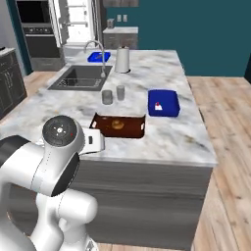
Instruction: Take the cakes from the fridge and place them on the empty tray on the dining counter.
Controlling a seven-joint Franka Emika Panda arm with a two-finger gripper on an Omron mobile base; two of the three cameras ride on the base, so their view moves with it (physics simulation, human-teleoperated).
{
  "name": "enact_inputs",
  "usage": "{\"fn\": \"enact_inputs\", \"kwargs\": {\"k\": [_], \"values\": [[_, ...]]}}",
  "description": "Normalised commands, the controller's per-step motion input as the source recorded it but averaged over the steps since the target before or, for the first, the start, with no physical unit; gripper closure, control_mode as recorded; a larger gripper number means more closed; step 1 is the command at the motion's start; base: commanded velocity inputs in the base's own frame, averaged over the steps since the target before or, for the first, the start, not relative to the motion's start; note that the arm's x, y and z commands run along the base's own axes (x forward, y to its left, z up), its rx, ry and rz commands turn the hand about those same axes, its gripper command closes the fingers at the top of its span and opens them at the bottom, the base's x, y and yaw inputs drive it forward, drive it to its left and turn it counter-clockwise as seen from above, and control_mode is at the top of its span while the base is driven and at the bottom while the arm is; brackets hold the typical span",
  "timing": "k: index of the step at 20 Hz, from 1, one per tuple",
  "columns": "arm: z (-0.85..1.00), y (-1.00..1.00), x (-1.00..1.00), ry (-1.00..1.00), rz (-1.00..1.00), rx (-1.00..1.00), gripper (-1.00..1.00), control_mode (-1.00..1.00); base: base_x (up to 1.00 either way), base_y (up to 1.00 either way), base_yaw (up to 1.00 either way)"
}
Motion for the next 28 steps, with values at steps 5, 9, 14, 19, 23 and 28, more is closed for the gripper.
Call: {"fn": "enact_inputs", "kwargs": {"k": [5,9,14,19,23,28], "values": [[0.0,0.0,0.0,0.0,0.0,0.0,1.0,1.0,0.0,-1.0,0.0],[0.0,0.0,0.0,0.0,0.0,0.0,1.0,1.0,0.0,-1.0,-0.02],[0.0,0.0,0.0,0.0,0.0,0.0,1.0,1.0,0.09,-1.0,-0.01],[0.0,0.0,0.0,0.0,0.0,0.0,1.0,1.0,0.6,-1.0,0.05],[0.0,0.0,0.0,0.0,0.0,0.0,1.0,1.0,0.85,-1.0,0.22],[0.0,0.0,0.0,0.0,0.0,0.0,1.0,1.0,0.71,-0.94,0.54]]}}
